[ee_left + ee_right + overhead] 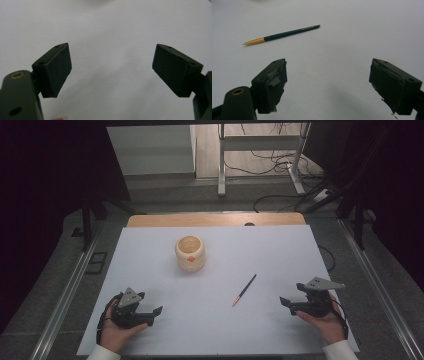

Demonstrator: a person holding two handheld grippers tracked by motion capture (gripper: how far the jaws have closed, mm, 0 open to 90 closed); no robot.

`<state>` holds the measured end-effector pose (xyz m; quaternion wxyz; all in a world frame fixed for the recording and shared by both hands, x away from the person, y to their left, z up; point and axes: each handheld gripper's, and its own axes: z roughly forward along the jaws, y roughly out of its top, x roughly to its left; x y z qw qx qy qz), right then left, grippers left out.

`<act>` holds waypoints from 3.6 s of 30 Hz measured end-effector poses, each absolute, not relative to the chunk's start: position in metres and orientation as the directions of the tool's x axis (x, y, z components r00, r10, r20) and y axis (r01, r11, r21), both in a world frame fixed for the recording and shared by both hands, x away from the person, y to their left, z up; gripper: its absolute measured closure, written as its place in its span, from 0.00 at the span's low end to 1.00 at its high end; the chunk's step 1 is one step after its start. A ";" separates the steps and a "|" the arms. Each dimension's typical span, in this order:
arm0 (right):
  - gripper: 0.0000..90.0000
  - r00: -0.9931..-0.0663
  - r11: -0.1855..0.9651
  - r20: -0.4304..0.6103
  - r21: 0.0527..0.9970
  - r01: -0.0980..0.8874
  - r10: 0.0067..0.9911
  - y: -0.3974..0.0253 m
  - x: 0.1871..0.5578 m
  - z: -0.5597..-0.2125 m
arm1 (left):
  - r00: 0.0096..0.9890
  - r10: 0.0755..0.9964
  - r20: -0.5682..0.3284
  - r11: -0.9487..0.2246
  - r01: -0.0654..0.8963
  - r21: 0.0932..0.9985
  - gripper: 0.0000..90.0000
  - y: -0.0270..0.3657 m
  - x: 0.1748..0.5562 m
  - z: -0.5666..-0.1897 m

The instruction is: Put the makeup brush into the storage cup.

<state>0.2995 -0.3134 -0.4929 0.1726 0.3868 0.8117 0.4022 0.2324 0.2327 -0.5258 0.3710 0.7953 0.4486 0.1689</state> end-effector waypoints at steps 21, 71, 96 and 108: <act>0.17 -0.708 0.442 0.012 0.773 0.454 0.706 -0.307 0.303 -0.487 | 0.533 0.845 -0.052 -0.329 0.593 0.735 0.18 0.233 0.231 -0.527; 0.19 -0.848 0.625 -0.104 0.723 0.294 0.520 -0.287 0.341 -0.451 | 0.550 0.833 -0.060 -0.341 0.595 0.727 0.18 0.229 0.229 -0.527; 0.19 -0.919 0.742 -0.140 0.640 0.200 0.369 -0.260 0.355 -0.444 | 0.551 0.832 -0.060 -0.342 0.596 0.727 0.18 0.229 0.228 -0.527; 0.18 -0.966 0.815 -0.151 0.572 0.089 0.211 -0.239 0.368 -0.446 | 0.556 0.829 -0.055 -0.350 0.594 0.724 0.18 0.231 0.228 -0.527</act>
